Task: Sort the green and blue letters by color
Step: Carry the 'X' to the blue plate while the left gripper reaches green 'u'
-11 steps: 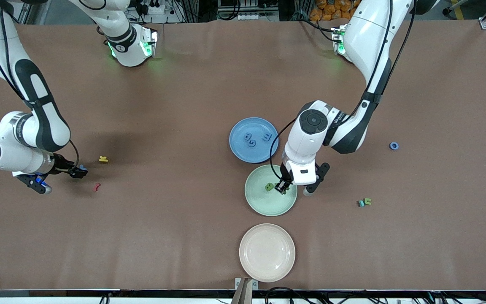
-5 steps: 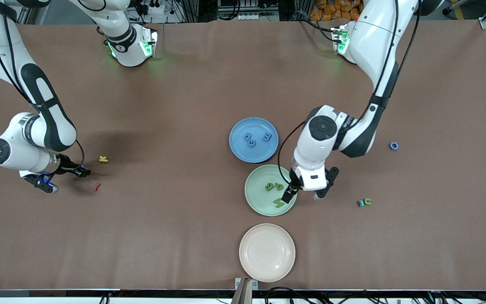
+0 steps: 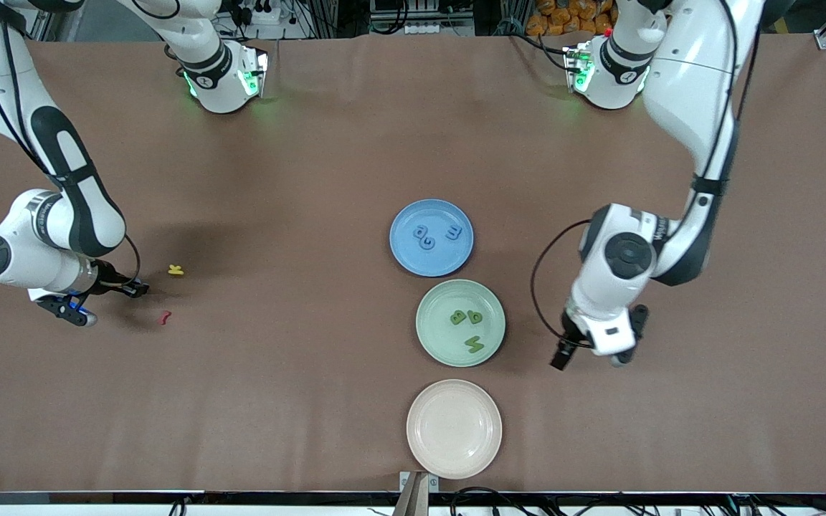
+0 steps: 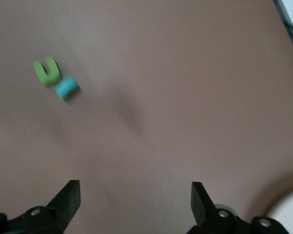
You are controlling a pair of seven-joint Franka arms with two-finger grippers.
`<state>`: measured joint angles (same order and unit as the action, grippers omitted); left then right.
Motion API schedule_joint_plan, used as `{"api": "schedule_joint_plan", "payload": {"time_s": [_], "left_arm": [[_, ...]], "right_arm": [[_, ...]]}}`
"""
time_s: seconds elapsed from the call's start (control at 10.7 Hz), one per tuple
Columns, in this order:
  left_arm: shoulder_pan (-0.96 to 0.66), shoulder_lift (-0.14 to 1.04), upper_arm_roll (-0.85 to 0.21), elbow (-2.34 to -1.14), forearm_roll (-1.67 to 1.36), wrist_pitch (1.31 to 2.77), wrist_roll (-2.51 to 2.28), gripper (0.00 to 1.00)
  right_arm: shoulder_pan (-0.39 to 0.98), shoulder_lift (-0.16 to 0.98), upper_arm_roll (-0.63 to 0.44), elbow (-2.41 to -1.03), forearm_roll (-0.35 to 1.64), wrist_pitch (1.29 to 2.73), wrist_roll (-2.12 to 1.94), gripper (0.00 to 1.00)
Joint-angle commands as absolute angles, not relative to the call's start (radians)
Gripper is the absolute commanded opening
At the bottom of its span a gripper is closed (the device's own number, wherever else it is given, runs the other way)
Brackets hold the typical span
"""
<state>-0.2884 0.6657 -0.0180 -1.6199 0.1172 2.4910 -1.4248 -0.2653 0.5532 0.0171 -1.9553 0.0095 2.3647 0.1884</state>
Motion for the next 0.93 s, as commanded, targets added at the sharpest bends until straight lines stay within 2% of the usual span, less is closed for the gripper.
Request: {"api": "schedule_joint_plan", "payload": {"time_s": [0.0,0.37,0.84], "left_arm": [[-0.192,0.669,-0.032,-1.624,0.115,2.457,-1.410,1.00],[-0.154,0.673,-0.029,-1.649,0.115,2.441,-1.437,1.00],[-0.114,0.680,-0.021,-1.649,0.117,2.405,-1.681,1.00]], "right_arm": [[-0.200,0.489,0.018,-1.927,0.107,2.271,0.179,0.00],[-0.014,0.449,0.018,-1.875,0.178,2.212,0.439,0.00],[0.337,0.472,0.023,-1.764,0.160,2.212,0.875,0.00]]}}
